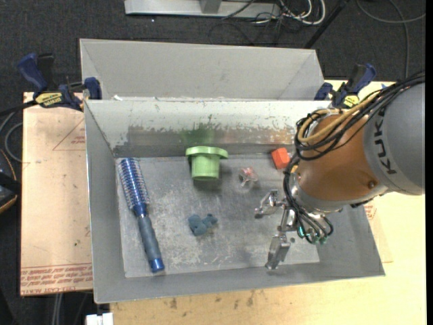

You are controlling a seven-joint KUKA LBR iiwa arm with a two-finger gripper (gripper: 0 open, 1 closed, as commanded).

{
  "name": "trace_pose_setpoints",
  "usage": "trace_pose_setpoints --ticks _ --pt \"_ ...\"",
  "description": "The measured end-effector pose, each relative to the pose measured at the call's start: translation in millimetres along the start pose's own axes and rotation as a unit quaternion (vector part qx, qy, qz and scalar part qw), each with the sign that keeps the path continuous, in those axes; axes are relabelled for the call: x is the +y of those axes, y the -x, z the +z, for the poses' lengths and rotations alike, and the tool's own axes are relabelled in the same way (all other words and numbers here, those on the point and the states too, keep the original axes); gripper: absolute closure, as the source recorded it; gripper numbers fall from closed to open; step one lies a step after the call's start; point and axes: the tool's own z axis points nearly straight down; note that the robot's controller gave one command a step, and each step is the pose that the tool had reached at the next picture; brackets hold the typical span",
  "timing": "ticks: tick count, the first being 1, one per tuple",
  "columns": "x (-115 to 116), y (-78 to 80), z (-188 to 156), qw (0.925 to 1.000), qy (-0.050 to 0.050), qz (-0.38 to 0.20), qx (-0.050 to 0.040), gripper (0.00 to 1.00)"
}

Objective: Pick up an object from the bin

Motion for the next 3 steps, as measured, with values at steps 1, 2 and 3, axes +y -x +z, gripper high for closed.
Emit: trace_pose_setpoints --ticks 1,2,3 --pt "76.9 12.9 51.3 0.9977 0.000 -0.067 -0.0087 0.00" --pt "149.0 58.6 48.5 0.9990 0.001 -0.043 -0.0086 0.00" --pt "146.0 58.7 47.9 0.9991 0.001 -0.042 -0.0097 1.00"
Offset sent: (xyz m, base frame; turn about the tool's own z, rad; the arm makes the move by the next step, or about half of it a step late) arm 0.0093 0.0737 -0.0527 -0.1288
